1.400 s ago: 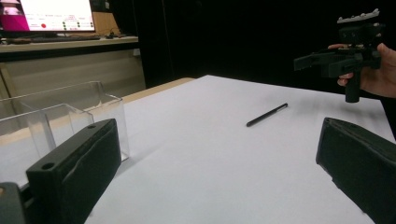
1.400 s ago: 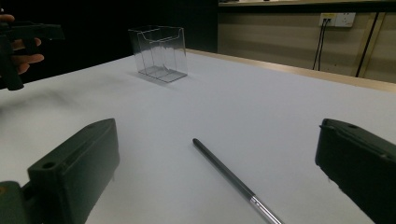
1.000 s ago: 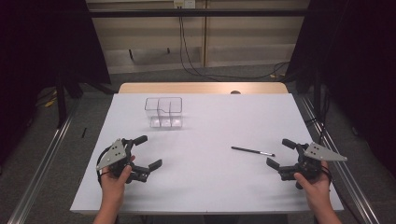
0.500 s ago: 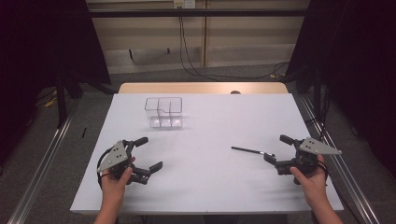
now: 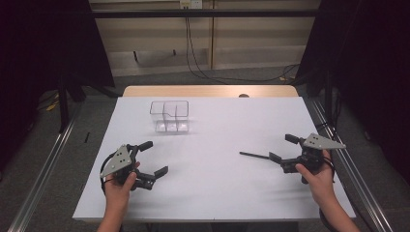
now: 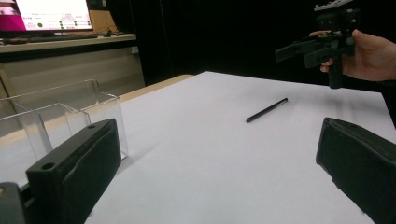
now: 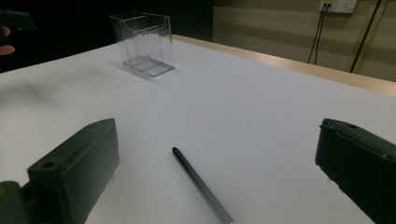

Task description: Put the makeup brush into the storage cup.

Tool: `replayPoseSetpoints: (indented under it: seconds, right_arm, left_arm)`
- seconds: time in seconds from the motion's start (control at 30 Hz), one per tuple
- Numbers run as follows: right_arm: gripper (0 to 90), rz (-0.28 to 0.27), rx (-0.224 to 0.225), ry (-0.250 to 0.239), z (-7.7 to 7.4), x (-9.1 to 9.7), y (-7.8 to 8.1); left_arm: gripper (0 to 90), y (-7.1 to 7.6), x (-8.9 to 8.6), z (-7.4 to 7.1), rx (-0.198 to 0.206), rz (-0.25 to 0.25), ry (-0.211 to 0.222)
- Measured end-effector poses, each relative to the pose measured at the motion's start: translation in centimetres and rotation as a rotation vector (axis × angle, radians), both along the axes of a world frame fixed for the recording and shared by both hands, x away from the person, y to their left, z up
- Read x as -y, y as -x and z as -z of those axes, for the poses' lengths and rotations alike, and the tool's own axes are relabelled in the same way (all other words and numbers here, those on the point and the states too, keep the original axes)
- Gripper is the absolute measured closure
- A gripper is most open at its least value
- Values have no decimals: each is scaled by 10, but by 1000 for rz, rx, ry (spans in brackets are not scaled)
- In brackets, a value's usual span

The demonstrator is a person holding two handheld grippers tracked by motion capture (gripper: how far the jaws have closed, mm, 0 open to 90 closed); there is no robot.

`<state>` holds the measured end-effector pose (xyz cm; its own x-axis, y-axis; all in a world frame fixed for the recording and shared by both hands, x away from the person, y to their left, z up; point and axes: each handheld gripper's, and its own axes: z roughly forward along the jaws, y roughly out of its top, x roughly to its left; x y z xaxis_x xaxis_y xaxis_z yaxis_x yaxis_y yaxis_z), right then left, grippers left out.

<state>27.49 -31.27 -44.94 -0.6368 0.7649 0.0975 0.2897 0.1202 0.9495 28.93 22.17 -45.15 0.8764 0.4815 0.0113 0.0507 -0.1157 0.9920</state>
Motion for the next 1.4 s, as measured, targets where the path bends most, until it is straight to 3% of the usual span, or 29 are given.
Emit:
replayPoseSetpoints:
  seconds: [0.2,0.3,0.47,0.6,0.97,1.07,1.2,1.4]
  right_arm:
    - [0,-24,-43,22,-3,-3,-12]
    - [0,-38,-89,63,-4,-5,-19]
    - [0,-51,-124,67,-4,-6,-28]
    - [0,-63,-141,135,-7,-9,-34]
    - [29,-130,-252,311,-19,-17,-56]
    - [35,-157,-303,345,-20,-21,-62]
    - [39,-180,-365,448,-21,-29,-68]
    - [30,-208,-444,562,-20,-39,-76]
  left_arm:
    - [0,0,-1,0,-4,-5,7]
    - [0,0,-1,0,-6,-2,6]
    - [0,0,0,1,-12,4,17]
    - [0,0,0,1,-14,3,22]
    - [0,-1,-1,1,-12,0,20]
    - [0,-1,-1,1,-12,2,19]
    - [0,-1,0,1,-11,5,17]
    - [0,-1,0,1,-12,7,19]
